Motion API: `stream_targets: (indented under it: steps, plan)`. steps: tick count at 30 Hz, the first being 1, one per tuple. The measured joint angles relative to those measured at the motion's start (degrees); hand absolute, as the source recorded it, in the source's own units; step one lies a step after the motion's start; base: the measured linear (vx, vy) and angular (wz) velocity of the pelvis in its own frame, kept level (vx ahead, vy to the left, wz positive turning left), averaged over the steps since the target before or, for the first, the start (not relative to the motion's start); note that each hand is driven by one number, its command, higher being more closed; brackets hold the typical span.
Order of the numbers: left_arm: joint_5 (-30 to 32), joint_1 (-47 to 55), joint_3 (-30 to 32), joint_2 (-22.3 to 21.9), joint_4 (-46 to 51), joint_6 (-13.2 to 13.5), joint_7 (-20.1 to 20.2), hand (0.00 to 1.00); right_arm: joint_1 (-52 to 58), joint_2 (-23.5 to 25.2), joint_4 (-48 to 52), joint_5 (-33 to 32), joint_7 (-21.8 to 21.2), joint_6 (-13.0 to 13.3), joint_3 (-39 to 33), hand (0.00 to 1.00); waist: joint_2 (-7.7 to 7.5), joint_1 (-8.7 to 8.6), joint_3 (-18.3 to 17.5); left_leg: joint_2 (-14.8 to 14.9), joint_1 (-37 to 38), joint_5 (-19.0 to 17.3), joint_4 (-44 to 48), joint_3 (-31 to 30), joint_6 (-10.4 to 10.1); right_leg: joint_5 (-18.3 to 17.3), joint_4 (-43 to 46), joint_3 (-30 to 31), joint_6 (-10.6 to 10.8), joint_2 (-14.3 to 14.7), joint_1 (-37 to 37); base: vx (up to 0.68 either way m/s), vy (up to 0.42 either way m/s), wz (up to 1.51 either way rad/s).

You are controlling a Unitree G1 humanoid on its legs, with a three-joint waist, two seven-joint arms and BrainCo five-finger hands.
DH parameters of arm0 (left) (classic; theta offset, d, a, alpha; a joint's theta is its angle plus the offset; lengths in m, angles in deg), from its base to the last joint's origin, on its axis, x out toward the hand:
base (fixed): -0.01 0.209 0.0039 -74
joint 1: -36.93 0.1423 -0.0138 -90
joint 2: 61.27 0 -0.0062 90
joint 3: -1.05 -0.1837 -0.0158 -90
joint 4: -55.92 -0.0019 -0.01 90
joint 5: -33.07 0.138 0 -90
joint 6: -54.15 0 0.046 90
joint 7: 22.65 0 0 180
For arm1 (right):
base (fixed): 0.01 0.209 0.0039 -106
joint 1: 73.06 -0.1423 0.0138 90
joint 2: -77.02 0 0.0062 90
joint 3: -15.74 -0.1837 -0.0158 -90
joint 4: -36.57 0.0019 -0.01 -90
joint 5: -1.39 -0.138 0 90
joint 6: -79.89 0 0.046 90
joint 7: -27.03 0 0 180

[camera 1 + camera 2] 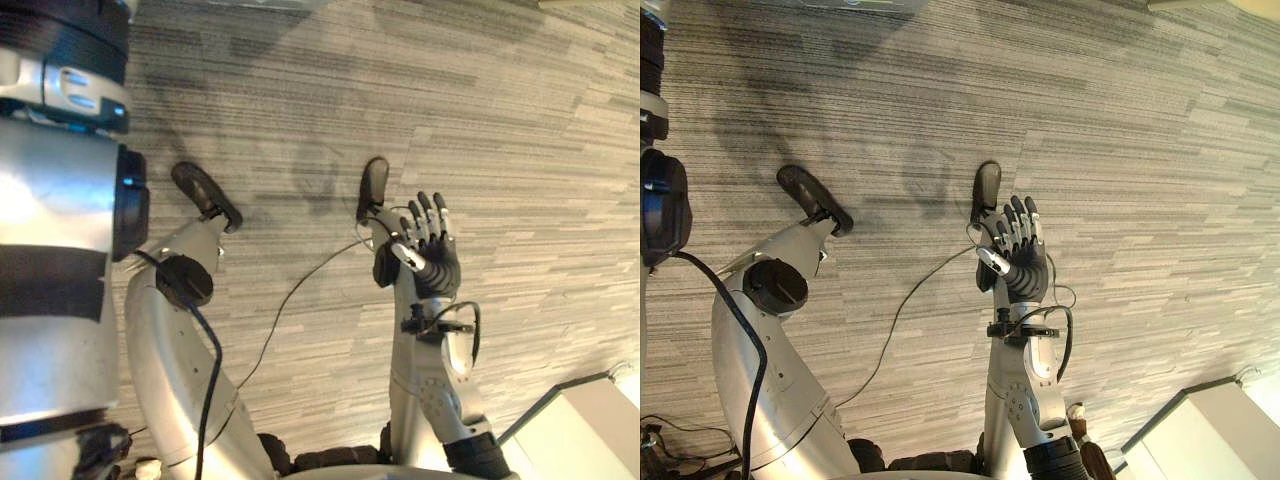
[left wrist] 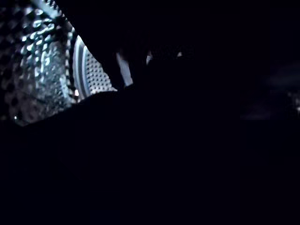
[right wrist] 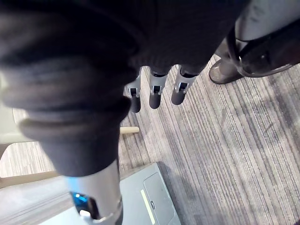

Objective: Pick up the laundry basket with both hands and put the clothes into the washing machine.

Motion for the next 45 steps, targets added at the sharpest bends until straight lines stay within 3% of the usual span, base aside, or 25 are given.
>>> stream_targets:
  steps: [2, 6, 7, 12, 15, 16, 20, 24, 26, 28, 29, 31, 33, 35, 40, 45]
  plan:
    - [-1.79, 1.0, 3.61, -0.82, 0.01, 0.04, 0.48, 0.0, 0.02, 0.0, -0.12, 0.02, 0.08, -0.03, 0.01, 0.0, 0.0, 0.09, 0.0, -0.04, 0.22, 0.18, -0.08, 0.06, 0.28, 0.25, 0.17, 0.01, -0.13, -0.02, 0.18, -0.04, 0.025, 0.01]
    - [-17.29, 10.8, 18.23, -2.39, -1.4, 1.89, 0.99, 0.0, 0.16, -0.2, -2.34, 0.24, 0.46, -0.95, 0.03, 0.0, 0.01, 0.48, 0.01, -0.05, 2.45, 0.71, -0.63, -0.2, 0.84, -0.01, 0.31, -0.6, -0.44, -0.02, 2.45, -0.03, 0.011, 0.09]
    - [-19.93, 14.25, 22.04, -2.02, -0.79, 3.8, 0.77, 0.0, 0.86, -0.31, -2.52, 0.22, 0.45, -1.66, -0.12, 0.0, 0.01, 0.44, 0.01, -0.03, 3.29, 0.78, -0.88, -0.3, 0.72, -0.24, 0.26, -0.87, -0.6, -0.02, 3.28, -0.03, 0.012, 0.12]
    - [-25.17, 18.5, 28.77, -3.6, 0.43, 6.55, 0.65, 0.0, 2.95, -2.34, -2.89, 1.33, 0.11, -2.91, 0.22, 0.0, -0.01, 1.63, -0.03, 0.11, 6.26, 1.11, -2.09, -0.31, 0.25, -0.75, -0.21, -1.42, -1.37, 0.13, 5.96, -0.02, 0.007, 0.08]
    - [-26.72, 21.99, 29.12, -5.54, 1.63, 8.69, -0.36, 0.0, 2.96, -3.79, -4.2, 1.88, 0.2, -2.93, 0.71, 0.0, 0.02, 1.95, -0.18, 0.82, 7.72, 1.1, -2.17, -0.27, 0.23, -0.84, -0.85, -1.57, -1.55, 0.69, 7.39, -0.01, 0.017, -0.06]
    - [-29.37, 23.7, 29.07, -6.33, 2.4, 11.24, -0.6, 0.0, 2.96, -3.89, -4.62, 2.78, 0.62, -2.83, 0.78, 0.0, 0.01, 1.92, -0.19, 0.95, 8.22, 1.1, -2.29, -0.26, 0.22, -0.89, -0.97, -1.57, -1.65, 0.86, 7.8, 0.0, 0.0, 0.0]
    - [-35.13, 27.72, 29.01, -8.61, 4.37, 16.01, -2.82, 0.0, 3.0, -4.26, -5.37, 4.11, 2.22, -2.57, 1.56, 0.0, 0.12, 2.1, -0.29, 0.9, 9.29, 1.14, -2.37, -0.41, 0.19, -1.12, -0.69, -1.75, -2.05, 0.85, 8.89, 0.0, 0.012, 0.02]
    - [-42.81, 34.59, 28.99, -10.25, 7.04, 18.26, -2.8, 0.0, 3.05, -4.39, -7.41, 5.88, 3.67, -1.73, 1.68, 0.0, 0.53, 2.15, -0.68, -0.17, 11.96, 1.48, -3.48, -0.6, -0.16, -1.54, -0.57, -2.66, -2.64, -0.13, 11.41, 0.0, 0.026, 0.22]
    - [-48.74, 44.75, 28.44, -12.57, 16.08, 19.59, -2.83, 0.0, 3.04, -4.05, -7.77, 7.06, 4.21, -1.76, 1.07, 0.0, 0.75, 2.33, -0.95, -1.34, 13.84, 2.07, -4.63, -0.91, -0.65, -2.36, 0.0, -3.4, -3.06, -1.18, 13.01, 0.01, 0.01, 0.37]
    - [-50.47, 56.25, 27.85, -15.45, 25.32, 21.92, -3.21, 0.0, 2.79, -3.28, -8.56, 8.08, 4.83, -1.76, -0.22, 0.0, 1.03, 2.59, -1.41, -2.39, 15.22, 2.4, -5.73, -1.25, -1.17, -3.4, 0.42, -3.96, -3.29, -2.0, 14.24, 0.02, 0.002, 0.38]
    - [-50.91, 60.07, 27.56, -16.91, 28.23, 22.54, -3.33, 0.0, 2.57, -3.15, -9.15, 8.09, 5.17, -1.78, -0.71, 0.0, 1.06, 2.75, -1.42, -2.77, 15.93, 2.61, -6.15, -1.33, -1.37, -3.71, 0.57, -4.17, -3.41, -2.35, 14.76, 0.04, -0.008, 0.48]
    - [-51.05, 74.33, 25.03, -23.75, 37.18, 25.04, -4.26, 0.0, 2.48, -3.24, -10.87, 8.15, 6.32, -2.01, -2.81, 0.0, 1.59, 5.06, -2.15, -3.54, 17.91, 3.33, -7.6, -1.66, -2.11, -4.91, 1.27, -4.99, -4.05, -3.02, 16.53, 0.05, -0.023, 0.41]
    - [-50.62, 83.43, 23.33, -28.08, 41.54, 25.68, -4.14, 0.0, 2.27, -3.69, -12.57, 8.12, 6.33, -2.12, -3.53, 0.0, 2.51, 5.76, -3.6, -5.18, 18.87, 4.63, -9.23, -1.98, -2.28, -6.1, 2.22, -5.75, -4.32, -4.46, 17.23, 0.06, -0.031, 0.53]
    - [-49.54, 89.92, 22.18, -30.36, 46.21, 26.69, -4.03, 0.0, 1.46, -3.82, -14.78, 8.07, 6.17, -2.14, -3.5, 0.0, 3.03, 6.58, -4.18, -5.72, 20.45, 5.06, -9.97, -2.42, -2.81, -6.65, 2.69, -6.28, -4.7, -4.77, 18.74, 0.05, -0.046, 0.38]
    - [-49.61, 100.93, 19.87, -31.87, 58.61, 32.23, 0.0, 0.0, 0.7, -5.3, -21.86, 7.91, 4.95, -3.09, -3.31, 0.0, 5.85, 7.24, -7.19, -8.43, 23.73, 6.1, -12.49, -4.55, -4.39, -8.69, 4.47, -8.01, -5.47, -6.74, 22.13, 0.01, -0.054, 0.35]
    - [-52.53, 109.78, 17.62, -31.3, 52.91, 32.56, 6.35, 0.0, -0.3, -6.47, -27.36, 7.93, 4.91, -4.12, -4.81, 0.0, 6.46, 8.18, -7.85, -9.67, 29.2, 6.58, -14.96, -4.97, -5.08, -9.67, 3.62, -9.21, -5.56, -7.67, 27.59, 0.01, -0.085, 0.23]
